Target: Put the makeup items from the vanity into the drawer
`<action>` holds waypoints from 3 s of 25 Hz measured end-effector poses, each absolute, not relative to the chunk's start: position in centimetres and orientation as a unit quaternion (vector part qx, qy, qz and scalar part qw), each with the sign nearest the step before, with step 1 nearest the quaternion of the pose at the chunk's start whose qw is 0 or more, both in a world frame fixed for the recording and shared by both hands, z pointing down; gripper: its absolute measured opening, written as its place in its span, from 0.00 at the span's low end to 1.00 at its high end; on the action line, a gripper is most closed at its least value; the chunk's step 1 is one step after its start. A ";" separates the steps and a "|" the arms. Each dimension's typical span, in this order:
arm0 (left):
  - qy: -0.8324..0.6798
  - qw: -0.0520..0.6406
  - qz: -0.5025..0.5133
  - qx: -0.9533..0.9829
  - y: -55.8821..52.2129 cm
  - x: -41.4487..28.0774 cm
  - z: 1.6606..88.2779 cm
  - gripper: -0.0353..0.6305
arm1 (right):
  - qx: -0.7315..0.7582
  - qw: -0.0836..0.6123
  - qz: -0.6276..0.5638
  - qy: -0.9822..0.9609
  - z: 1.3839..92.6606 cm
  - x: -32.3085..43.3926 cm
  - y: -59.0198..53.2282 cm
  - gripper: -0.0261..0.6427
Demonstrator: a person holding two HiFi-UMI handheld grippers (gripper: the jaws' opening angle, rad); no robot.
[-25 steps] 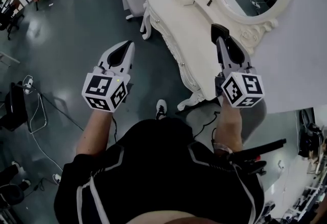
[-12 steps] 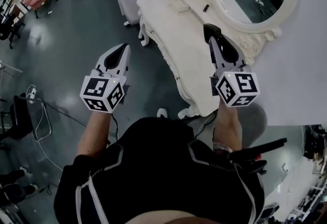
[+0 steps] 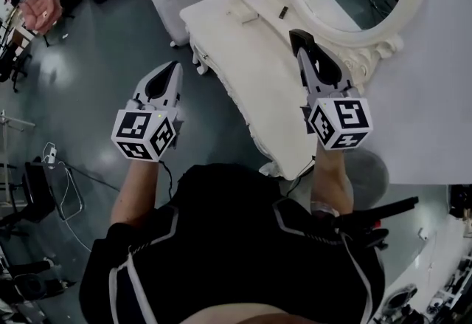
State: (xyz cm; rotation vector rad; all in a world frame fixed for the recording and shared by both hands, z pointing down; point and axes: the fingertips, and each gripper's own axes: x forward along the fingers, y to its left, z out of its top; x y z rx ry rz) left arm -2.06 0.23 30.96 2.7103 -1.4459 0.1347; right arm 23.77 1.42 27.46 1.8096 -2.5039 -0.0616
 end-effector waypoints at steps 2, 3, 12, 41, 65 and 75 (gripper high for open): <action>-0.470 0.032 0.044 0.881 -0.7 -1.8 30.8 0.06 | 0.585 0.025 -0.019 -0.811 27.5 23.9 0.4 0.18; -0.469 0.032 0.045 0.881 -1.1 -1.7 30.8 0.06 | 0.584 0.025 -0.018 -0.811 27.6 23.9 -0.2 0.18; -0.445 0.037 0.036 0.894 -7.8 -2.2 31.8 0.06 | 0.596 0.036 -0.003 -0.802 29.3 22.6 -5.8 0.18; -0.332 0.052 0.023 0.942 -30.8 -11.7 34.0 0.06 | 0.682 0.077 0.051 -0.726 31.9 14.4 -28.0 0.18; -0.390 0.091 0.079 0.913 -38.8 -8.1 38.3 0.06 | 0.593 0.238 0.129 -0.758 50.3 17.5 -44.2 0.18; -0.445 0.091 0.087 0.887 -40.5 -9.8 39.4 0.06 | 0.554 0.296 0.176 -0.758 59.1 17.7 -46.8 0.18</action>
